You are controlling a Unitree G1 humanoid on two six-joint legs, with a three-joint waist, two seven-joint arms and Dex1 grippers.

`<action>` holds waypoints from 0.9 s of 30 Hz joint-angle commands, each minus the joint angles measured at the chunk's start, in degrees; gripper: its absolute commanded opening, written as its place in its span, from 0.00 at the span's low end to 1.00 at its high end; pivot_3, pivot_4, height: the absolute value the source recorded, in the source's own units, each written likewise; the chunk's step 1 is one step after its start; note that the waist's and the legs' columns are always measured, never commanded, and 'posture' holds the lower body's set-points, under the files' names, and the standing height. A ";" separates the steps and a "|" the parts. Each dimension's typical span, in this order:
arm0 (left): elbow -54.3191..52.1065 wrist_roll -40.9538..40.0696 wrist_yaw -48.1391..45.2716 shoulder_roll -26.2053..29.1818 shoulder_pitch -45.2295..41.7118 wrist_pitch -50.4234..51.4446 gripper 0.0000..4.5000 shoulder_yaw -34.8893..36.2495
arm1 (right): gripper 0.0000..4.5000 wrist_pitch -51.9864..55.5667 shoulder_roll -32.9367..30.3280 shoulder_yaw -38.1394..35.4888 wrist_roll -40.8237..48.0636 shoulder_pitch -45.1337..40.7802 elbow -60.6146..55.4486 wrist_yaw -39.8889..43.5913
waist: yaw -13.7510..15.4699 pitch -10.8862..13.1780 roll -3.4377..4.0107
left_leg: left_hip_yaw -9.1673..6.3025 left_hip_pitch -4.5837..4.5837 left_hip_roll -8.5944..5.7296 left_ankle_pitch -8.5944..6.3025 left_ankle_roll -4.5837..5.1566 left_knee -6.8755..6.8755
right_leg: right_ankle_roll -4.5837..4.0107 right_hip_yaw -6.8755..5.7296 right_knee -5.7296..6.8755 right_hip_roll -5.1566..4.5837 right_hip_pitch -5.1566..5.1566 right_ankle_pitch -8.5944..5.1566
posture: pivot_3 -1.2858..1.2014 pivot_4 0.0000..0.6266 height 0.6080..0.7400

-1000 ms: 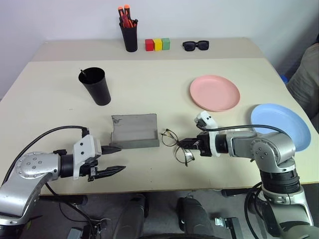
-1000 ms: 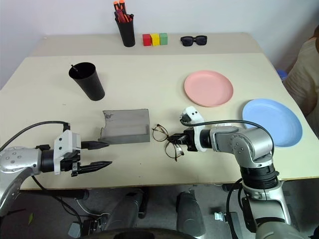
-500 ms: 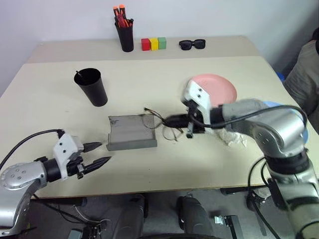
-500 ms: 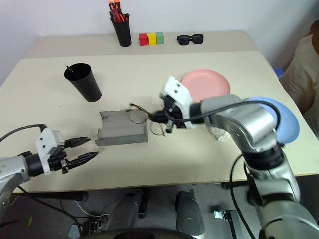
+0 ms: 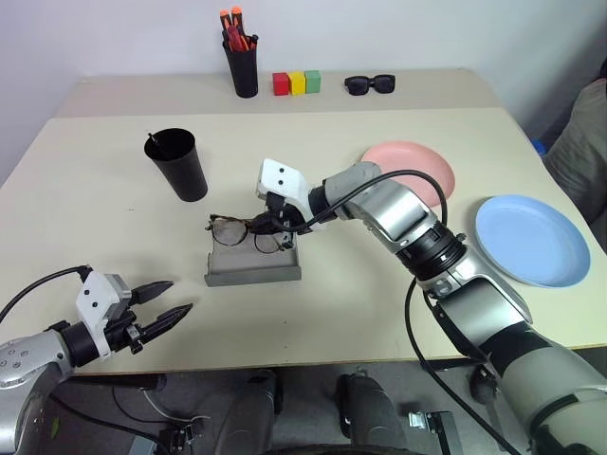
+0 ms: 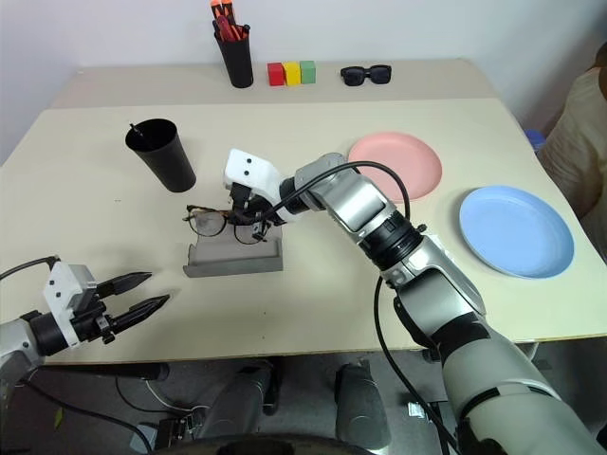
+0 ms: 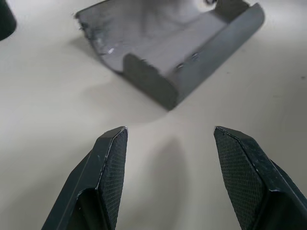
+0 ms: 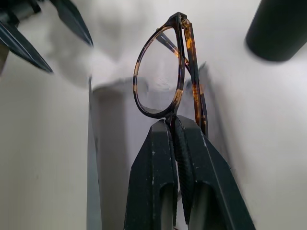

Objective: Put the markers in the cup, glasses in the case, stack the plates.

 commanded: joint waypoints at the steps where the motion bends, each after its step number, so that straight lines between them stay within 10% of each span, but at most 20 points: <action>1: -2.61 -1.27 0.72 -0.26 1.06 -1.03 0.65 2.42 | 0.01 1.08 0.27 -0.74 -0.48 0.63 -3.05 2.20 | -0.02 0.00 0.00 | -0.01 0.00 0.02 0.00 0.00 0.00 | -0.01 0.00 0.00 0.04 0.00 0.00 | 0.52 0.24 1.00; 4: -2.32 -1.20 0.74 -0.37 1.37 -1.63 0.65 2.24 | 0.01 0.94 0.04 -0.16 -2.11 2.04 -3.08 2.88 | -0.02 0.00 0.00 | 0.00 0.00 0.03 0.00 0.00 -0.01 | -0.01 0.02 0.00 0.05 -0.02 0.00 | 0.52 0.24 1.00; 13: -1.16 -2.16 1.72 -0.26 -1.73 -1.26 0.65 1.83 | 0.99 0.25 0.19 -3.27 -2.88 3.68 -5.93 3.14 | 0.06 0.00 0.01 | 0.02 0.00 0.02 0.00 -0.01 -0.01 | -0.01 0.01 0.00 0.05 -0.03 0.00 | 0.52 0.24 1.00; 18: 0.71 -6.74 11.74 -0.61 -14.96 11.70 0.53 -0.13 | 1.00 0.54 -1.89 -9.13 0.14 6.23 -14.02 2.79 | 0.59 -0.02 -0.03 | -0.08 0.02 -0.01 0.02 -0.02 0.04 | 0.07 -0.01 0.04 0.08 0.04 0.04 | 0.52 0.24 1.00; 23: 3.36 -5.98 17.99 -1.33 -28.97 19.65 0.01 -6.47 | 1.00 0.35 -4.35 -11.68 0.69 10.67 -20.93 1.55 | 0.37 -0.03 -0.05 | -0.05 0.07 -0.14 0.10 0.09 0.09 | 0.30 -0.02 0.06 0.14 0.36 0.16 | 0.52 0.24 1.00; 27: 11.54 0.34 22.91 -4.98 -46.72 23.25 0.01 -17.25 | 1.00 -2.55 -8.70 -15.29 0.22 18.63 -29.46 -0.93 | 1.20 -0.02 -0.10 | -0.03 0.07 -0.16 0.16 0.07 0.15 | 0.36 -0.13 0.11 0.22 0.48 0.19 | 0.52 0.24 1.00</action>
